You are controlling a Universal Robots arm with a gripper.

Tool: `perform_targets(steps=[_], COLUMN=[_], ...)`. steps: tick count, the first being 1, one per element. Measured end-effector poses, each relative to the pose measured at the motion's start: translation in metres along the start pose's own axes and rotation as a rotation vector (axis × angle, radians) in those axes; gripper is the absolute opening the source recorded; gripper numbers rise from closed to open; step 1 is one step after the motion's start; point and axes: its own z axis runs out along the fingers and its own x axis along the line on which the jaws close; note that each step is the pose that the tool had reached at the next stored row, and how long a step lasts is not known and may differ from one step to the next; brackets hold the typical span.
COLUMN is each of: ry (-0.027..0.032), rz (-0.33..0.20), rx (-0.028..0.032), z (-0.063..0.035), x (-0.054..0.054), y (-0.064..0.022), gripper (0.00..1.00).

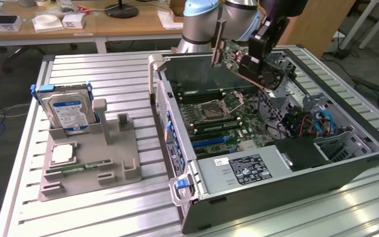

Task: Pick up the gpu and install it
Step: 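Insert the gpu into the slot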

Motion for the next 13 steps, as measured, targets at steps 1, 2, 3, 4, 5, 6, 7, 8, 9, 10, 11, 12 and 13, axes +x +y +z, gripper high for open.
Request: perform_targets(steps=[1, 2, 3, 4, 5, 6, 7, 8, 9, 10, 11, 12, 13], ry=[0.0003, 0.0006, 0.0009, 0.0012, 0.0014, 0.0017, 0.0021, 0.0023, 0.0026, 0.0029, 0.0033, 0.0036, 0.0039], rz=[-0.013, -0.025, -0.038, -0.050, -0.064, -0.076, -0.089, -0.102, -0.114, -0.127, -0.140, -0.154, -0.166], rx=[-0.0002, -0.0004, -0.0005, -0.0007, -0.0010, -0.0011, -0.0013, -0.0016, -0.0017, -0.0019, -0.0021, -0.0023, -0.0025], z=[0.0000, 0.0001, 0.0001, 0.0001, 0.0002, 0.0002, 0.0003, 0.0004, 0.0004, 0.0005, 0.0005, 0.0006, 0.0006], x=[0.0000, 0.0001, 0.0001, 0.0001, 0.0002, 0.0002, 0.0002, 0.0002, 0.0002, 0.0003, 0.0003, 0.0003, 0.0003], y=[0.0000, -0.0001, -0.0001, -0.0002, -0.0002, -0.0002, -0.0003, -0.0003, -0.0003, -0.0004, -0.0004, -0.0004, -0.0004], gripper=[0.27, 0.27, 0.27, 0.27, 0.27, 0.27, 0.27, 0.27, 0.27, 0.27, 0.27, 0.27, 0.27])
